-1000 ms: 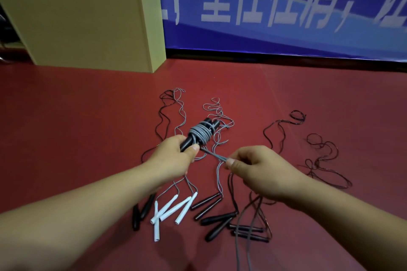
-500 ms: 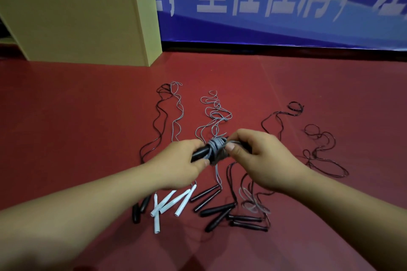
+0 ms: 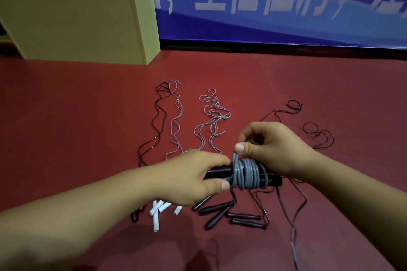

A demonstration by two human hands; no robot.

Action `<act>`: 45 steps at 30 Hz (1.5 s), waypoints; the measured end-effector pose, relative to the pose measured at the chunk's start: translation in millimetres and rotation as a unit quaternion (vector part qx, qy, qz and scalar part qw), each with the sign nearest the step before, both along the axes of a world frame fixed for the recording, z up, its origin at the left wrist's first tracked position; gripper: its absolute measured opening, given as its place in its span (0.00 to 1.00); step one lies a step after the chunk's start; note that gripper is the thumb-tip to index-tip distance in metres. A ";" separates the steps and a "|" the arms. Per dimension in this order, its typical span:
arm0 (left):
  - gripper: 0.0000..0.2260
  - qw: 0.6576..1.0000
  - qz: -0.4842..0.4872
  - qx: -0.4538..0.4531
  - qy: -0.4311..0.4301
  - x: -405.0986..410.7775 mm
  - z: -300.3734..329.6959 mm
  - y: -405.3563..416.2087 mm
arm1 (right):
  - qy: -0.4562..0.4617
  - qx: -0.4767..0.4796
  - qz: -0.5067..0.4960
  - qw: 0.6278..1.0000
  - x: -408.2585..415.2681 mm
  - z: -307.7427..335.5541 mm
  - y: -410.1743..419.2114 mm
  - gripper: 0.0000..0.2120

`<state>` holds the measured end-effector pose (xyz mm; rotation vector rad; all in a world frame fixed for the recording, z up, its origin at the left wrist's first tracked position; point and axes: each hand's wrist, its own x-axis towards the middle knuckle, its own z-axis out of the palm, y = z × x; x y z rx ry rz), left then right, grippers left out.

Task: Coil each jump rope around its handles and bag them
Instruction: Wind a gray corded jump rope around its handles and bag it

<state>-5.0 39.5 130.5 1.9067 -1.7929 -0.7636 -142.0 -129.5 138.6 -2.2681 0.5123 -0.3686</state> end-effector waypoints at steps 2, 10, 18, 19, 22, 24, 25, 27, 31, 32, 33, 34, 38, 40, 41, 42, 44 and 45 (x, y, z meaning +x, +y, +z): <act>0.04 0.994 -0.005 0.015 0.108 -0.5 1.4 1.8 | -0.010 0.088 0.014 0.996 -2.1 4.0 0.7 0.07; 0.18 0.947 -0.033 0.045 0.317 1.2 9.8 9.5 | 0.040 0.367 0.046 0.928 -15.7 15.6 -2.3 0.07; 0.18 0.834 0.151 -0.047 0.529 -2.1 18.6 -3.4 | 0.043 0.144 0.018 0.988 -1.6 6.4 16.3 0.16; 0.16 0.838 0.189 -0.052 0.509 -0.2 18.5 -4.1 | 0.048 0.130 0.023 0.990 -1.5 5.0 16.3 0.15; 0.04 0.855 0.257 -0.057 0.447 4.3 15.8 -3.5 | 0.066 0.074 0.058 0.993 -3.4 0.5 16.6 0.10; 0.06 0.860 0.282 -0.058 0.421 6.5 13.6 -3.6 | 0.091 0.016 0.077 0.993 -2.4 -1.9 19.2 0.09; 0.07 0.859 0.292 -0.060 0.416 7.4 12.7 -4.0 | 0.102 -0.007 0.078 0.992 -1.7 -2.6 20.3 0.09; 0.07 0.855 0.305 -0.062 0.416 8.6 11.8 -4.1 | 0.115 -0.032 0.078 0.990 -1.1 -2.0 23.0 0.11; 0.05 0.852 0.324 -0.068 0.406 13.2 10.2 -3.7 | 0.128 -0.051 0.047 0.989 0.3 -1.1 25.3 0.12; 0.06 0.856 0.327 -0.066 0.394 15.0 9.2 -3.0 | 0.129 -0.053 0.037 0.990 0.6 -1.7 25.6 0.11; 0.07 0.864 0.328 -0.063 0.377 16.9 7.5 -2.4 | 0.129 -0.057 0.028 0.990 1.0 -2.9 25.6 0.09; 0.07 0.872 0.329 -0.058 0.358 19.0 5.5 -1.6 | 0.131 -0.061 0.022 0.989 1.1 -3.5 25.5 0.08; 0.06 0.886 0.329 -0.045 0.323 24.5 -2.9 0.6 | 0.144 -0.069 0.025 0.987 -1.4 -2.4 24.2 0.09; 0.06 0.893 0.328 -0.045 0.304 26.3 -6.7 -0.1 | 0.149 -0.046 0.037 0.987 -2.6 -0.5 25.4 0.10; 0.07 0.897 0.330 -0.046 0.291 27.4 -9.6 -0.8 | 0.149 -0.016 0.040 0.988 -2.8 -0.2 27.4 0.11; 0.07 0.900 0.334 -0.049 0.276 28.6 -12.6 -1.3 | 0.146 0.028 0.041 0.988 -2.8 0.4 30.5 0.12; 0.07 0.907 0.349 -0.053 0.229 30.3 -17.4 -2.9 | 0.133 0.133 0.040 0.981 -3.0 3.3 38.9 0.15; 0.08 0.914 0.356 -0.056 0.189 30.9 -19.1 -3.8 | 0.128 0.171 0.041 0.976 -3.1 5.1 43.2 0.17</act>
